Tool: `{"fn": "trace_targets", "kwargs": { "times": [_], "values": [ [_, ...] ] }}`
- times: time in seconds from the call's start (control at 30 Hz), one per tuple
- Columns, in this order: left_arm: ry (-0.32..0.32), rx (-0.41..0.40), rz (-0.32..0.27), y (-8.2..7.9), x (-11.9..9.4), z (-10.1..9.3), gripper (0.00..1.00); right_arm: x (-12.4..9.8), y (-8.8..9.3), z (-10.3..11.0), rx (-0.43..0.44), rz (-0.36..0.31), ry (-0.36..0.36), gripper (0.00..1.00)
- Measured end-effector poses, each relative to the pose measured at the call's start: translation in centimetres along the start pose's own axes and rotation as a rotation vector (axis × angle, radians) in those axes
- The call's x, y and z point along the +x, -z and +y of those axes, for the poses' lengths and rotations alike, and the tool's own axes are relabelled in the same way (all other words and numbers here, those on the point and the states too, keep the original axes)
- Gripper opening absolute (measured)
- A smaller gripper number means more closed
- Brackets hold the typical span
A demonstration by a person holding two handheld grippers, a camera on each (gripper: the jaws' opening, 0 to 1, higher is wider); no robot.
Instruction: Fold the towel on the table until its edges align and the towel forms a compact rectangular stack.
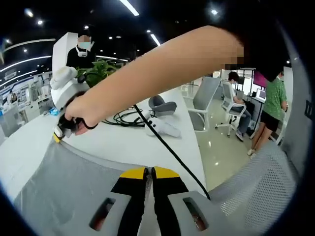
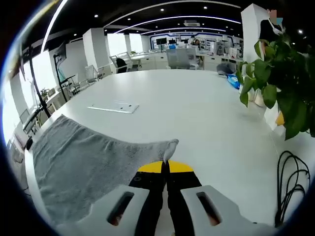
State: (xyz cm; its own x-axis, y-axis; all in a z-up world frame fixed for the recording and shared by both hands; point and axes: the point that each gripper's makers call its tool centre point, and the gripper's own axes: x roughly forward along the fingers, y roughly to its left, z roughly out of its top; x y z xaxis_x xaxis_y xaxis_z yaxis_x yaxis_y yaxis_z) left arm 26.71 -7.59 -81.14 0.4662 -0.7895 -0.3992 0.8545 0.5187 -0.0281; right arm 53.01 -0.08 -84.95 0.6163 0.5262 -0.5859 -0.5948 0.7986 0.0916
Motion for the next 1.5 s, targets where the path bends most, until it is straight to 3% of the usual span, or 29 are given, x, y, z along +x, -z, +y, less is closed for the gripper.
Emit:
{"fn": "trace_targets", "kwargs": {
  "times": [0.17, 0.3, 0.53, 0.83, 1.5],
  "values": [
    [-0.029, -0.017, -0.049, -1.5, -2.2, 0.6, 0.05, -0.5, -2.0, 1.6, 0.037, -0.038, -0.023, 0.00],
    [-0.046, -0.023, -0.090, -2.6, -4.1, 1.0, 0.05, -0.8, -3.3, 3.0, -0.016, -0.043, -0.022, 0.00],
    [-0.076, -0.018, -0.115, -3.4, -7.0, 1.4, 0.05, -1.4, -5.4, 5.5, -0.024, -0.060, -0.032, 0.00],
    [-0.139, -0.058, -0.187, -5.3, -12.8, 3.1, 0.05, -1.7, -8.5, 9.3, -0.020, -0.096, -0.057, 0.00],
    [-0.274, -0.090, -0.279, -6.2, -25.2, 6.5, 0.05, -2.1, -14.8, 19.4, -0.107, -0.165, -0.131, 0.00]
  ]
}}
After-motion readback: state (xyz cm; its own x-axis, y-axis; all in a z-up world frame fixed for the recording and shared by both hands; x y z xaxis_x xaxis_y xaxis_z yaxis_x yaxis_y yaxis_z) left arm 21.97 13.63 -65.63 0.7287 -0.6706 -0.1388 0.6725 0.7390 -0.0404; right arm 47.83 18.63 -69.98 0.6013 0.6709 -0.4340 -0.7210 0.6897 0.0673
